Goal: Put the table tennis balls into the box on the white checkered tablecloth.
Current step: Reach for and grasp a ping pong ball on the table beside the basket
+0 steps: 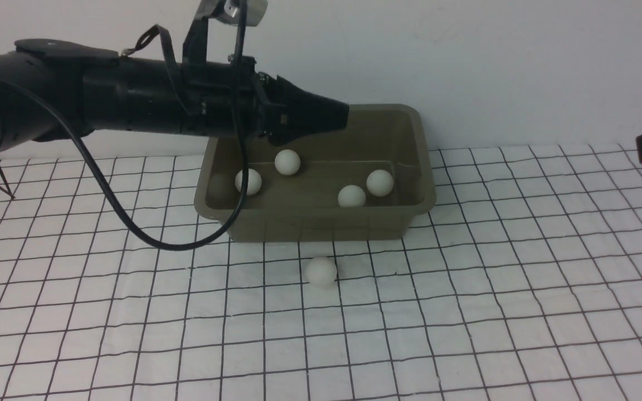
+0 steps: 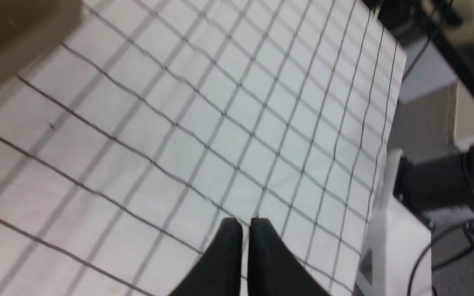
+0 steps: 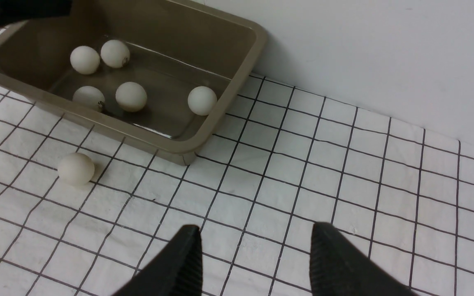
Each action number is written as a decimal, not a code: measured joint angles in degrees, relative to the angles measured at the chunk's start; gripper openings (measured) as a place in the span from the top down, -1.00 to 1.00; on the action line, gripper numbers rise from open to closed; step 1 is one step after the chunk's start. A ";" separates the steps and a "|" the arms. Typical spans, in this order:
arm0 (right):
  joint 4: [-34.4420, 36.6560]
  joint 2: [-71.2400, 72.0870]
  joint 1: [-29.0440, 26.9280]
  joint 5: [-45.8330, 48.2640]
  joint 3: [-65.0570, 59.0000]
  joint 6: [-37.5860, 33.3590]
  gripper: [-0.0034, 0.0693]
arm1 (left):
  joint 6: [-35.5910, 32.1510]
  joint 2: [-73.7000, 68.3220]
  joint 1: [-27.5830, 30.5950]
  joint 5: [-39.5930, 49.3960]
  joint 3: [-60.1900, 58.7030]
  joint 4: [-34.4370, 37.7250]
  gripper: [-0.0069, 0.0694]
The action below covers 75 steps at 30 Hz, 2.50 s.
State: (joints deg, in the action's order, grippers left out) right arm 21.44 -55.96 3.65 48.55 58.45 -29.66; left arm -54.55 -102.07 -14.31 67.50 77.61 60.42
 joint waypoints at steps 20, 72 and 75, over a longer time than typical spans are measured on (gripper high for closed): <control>0.05 0.00 0.00 0.05 0.00 0.00 -0.01 | 29.69 -0.03 -14.73 -8.27 0.00 -36.00 0.83; 0.05 0.00 0.00 -1.28 0.00 0.00 -0.01 | 52.74 -14.64 -14.83 -40.85 0.07 -43.00 -0.46; 0.05 0.00 0.00 -1.28 0.00 0.00 -0.01 | 52.74 -15.54 -14.83 -40.46 0.07 -43.13 -0.34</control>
State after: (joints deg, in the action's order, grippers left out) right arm 21.49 -55.96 3.65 47.27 58.45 -29.66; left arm -1.81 -117.60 -29.15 27.04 77.68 17.29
